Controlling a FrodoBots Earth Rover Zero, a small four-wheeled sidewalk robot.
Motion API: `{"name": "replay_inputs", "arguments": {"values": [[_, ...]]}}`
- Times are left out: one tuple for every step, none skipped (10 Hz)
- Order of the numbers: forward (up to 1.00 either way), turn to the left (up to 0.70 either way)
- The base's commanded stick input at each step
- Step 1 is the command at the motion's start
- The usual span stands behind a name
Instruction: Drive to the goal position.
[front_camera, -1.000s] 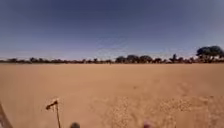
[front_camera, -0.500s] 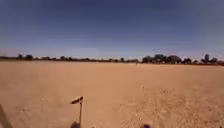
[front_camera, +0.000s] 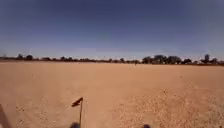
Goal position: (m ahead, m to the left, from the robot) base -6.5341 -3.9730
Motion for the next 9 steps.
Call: {"name": "replay_inputs", "arguments": {"values": [[0.00,0.45],[0.00,0.45],[0.00,0.45],[0.00,0.45],[0.00,0.45],[0.00,0.45],[0.00,0.45],[0.00,0.45],[0.00,0.45]]}}
